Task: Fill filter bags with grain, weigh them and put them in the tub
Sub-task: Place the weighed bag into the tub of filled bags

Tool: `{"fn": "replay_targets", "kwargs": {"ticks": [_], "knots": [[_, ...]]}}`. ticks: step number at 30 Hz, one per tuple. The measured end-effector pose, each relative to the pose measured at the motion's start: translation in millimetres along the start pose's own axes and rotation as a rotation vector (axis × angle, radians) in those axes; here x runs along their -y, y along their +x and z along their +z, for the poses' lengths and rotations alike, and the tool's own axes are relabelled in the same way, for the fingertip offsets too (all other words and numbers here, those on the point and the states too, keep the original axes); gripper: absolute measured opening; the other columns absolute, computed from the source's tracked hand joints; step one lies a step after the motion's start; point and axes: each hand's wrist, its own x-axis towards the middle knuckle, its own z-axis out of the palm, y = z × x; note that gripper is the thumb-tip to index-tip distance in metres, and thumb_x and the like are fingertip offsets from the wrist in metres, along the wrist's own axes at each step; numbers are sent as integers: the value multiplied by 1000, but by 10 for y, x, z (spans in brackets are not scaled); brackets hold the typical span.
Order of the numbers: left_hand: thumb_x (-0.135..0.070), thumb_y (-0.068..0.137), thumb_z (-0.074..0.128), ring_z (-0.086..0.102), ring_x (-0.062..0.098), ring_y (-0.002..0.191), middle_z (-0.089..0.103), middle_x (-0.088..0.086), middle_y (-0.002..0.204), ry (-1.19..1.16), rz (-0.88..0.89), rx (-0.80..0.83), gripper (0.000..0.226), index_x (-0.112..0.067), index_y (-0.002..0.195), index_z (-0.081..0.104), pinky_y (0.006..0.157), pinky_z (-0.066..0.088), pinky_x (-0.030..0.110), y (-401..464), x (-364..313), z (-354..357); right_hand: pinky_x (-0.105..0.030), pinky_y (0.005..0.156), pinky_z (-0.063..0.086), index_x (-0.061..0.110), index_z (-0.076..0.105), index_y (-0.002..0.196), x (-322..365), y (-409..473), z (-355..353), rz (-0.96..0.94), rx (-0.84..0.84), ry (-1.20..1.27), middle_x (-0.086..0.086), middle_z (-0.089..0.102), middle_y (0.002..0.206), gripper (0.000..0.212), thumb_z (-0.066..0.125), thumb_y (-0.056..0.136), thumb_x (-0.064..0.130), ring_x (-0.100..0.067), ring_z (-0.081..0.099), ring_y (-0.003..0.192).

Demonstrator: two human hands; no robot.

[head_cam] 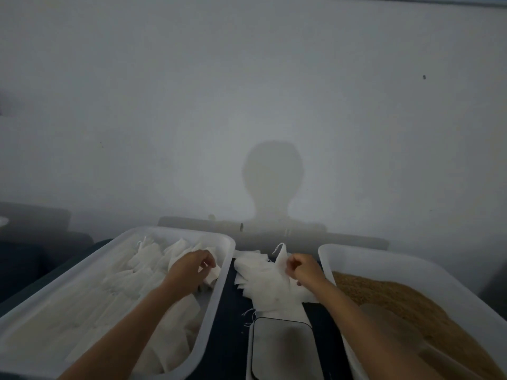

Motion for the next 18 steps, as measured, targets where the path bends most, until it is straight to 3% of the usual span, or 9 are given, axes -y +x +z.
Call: {"fn": "replay_targets", "kwargs": {"ticks": [3, 5, 8, 10, 14, 16, 18], "knots": [[-10, 91, 52, 56, 7, 85, 61, -9, 92, -48, 29, -45, 17, -26, 88, 54, 75, 42, 19, 44, -234, 9, -22, 57, 43, 14, 51, 71, 52, -47, -178, 54, 16, 290, -2, 52, 77, 25, 55, 89, -2, -14, 49, 72], [-13, 92, 54, 56, 9, 83, 61, -10, 90, -210, 34, -63, 13, -25, 87, 54, 72, 42, 18, 78, -496, 33, -28, 65, 48, 13, 52, 72, 71, -105, -315, 28, 56, 433, -4, 53, 81, 23, 56, 91, 0, -17, 52, 75], [-20, 93, 56, 58, 13, 88, 59, -10, 90, -458, 100, 44, 6, -23, 90, 53, 77, 44, 22, 108, -1024, 114, -39, 83, 51, 11, 55, 75, 41, -239, -546, -35, 141, 574, -7, 57, 85, 19, 53, 92, 0, -23, 56, 85], [-31, 94, 53, 57, 13, 90, 59, -9, 93, -622, 103, 171, 7, -23, 93, 52, 76, 45, 23, 92, -1430, 214, -35, 77, 54, 10, 58, 79, -25, -340, -709, -74, 170, 602, -5, 62, 83, 17, 52, 92, 1, -22, 60, 85], [-41, 94, 49, 59, 14, 84, 58, 2, 91, -950, 30, 300, 27, -15, 88, 52, 71, 49, 24, 6, -2162, 516, -23, 63, 49, 12, 57, 74, -315, -543, -1023, -166, 87, 341, -2, 63, 81, 19, 54, 90, 2, -17, 63, 79], [-33, 94, 54, 54, 16, 75, 53, 4, 78, -938, 69, 255, 27, -12, 78, 51, 69, 45, 28, -20, -2412, 704, -24, 68, 51, 8, 59, 82, -519, -644, -1201, -200, 35, 210, -1, 64, 84, 9, 57, 90, 5, -18, 62, 83], [-19, 93, 56, 49, 16, 69, 46, 3, 69, -927, 96, 219, 28, -14, 68, 45, 65, 41, 24, -45, -2598, 875, -25, 70, 48, 16, 58, 80, -708, -753, -1372, -243, 19, 97, 6, 59, 76, 8, 57, 88, 18, -10, 59, 78]]}}
